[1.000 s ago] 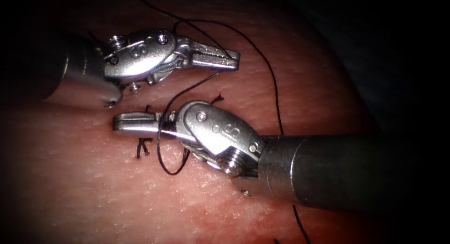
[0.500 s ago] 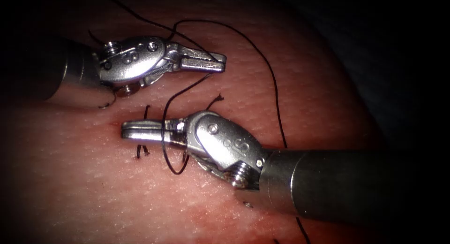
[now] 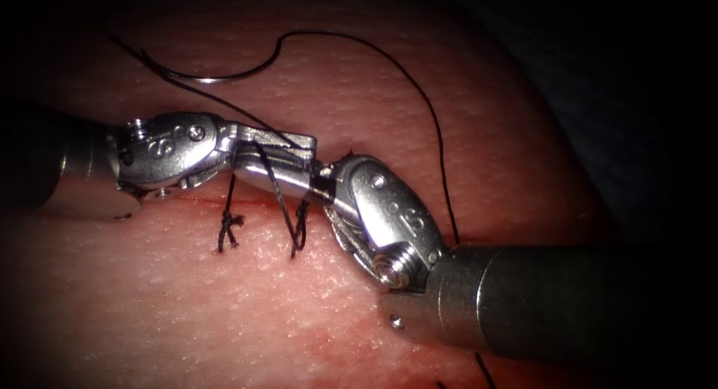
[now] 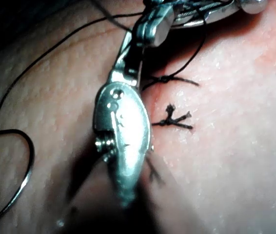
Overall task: Wound Closure
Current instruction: With the left loop the suture counter-clockwise once around the right driver
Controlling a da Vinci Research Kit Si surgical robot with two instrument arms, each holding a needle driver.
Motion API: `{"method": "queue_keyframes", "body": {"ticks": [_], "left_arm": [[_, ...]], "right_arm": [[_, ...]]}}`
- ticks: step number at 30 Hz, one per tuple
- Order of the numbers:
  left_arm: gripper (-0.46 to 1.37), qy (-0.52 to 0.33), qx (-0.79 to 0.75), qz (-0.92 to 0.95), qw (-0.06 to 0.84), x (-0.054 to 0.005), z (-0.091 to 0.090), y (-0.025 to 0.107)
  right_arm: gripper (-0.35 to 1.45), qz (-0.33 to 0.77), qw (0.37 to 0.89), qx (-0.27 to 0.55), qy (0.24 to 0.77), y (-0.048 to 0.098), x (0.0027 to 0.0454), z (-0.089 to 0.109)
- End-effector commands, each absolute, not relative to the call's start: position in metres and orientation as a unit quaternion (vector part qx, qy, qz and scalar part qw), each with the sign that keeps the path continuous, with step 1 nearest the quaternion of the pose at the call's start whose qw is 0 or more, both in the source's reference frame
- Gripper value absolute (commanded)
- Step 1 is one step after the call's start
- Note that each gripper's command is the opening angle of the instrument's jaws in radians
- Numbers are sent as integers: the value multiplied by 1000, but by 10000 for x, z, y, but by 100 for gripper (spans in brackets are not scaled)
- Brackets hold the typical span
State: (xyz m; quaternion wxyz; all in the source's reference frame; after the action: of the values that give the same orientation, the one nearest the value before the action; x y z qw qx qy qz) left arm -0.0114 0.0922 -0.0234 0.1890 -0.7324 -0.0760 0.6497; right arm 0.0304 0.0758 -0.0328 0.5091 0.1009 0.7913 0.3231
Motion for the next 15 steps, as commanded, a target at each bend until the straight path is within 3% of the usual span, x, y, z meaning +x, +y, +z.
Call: {"method": "queue_keyframes", "body": {"ticks": [1,15], "left_arm": [[-35,-74,-731,651,190,-115,-235,927],[-35,-50,-736,643,205,-126,-234,937]], "right_arm": [[-35,313,530,96,782,757,306,-329],[-35,304,533,100,783,751,317,-335]]}}
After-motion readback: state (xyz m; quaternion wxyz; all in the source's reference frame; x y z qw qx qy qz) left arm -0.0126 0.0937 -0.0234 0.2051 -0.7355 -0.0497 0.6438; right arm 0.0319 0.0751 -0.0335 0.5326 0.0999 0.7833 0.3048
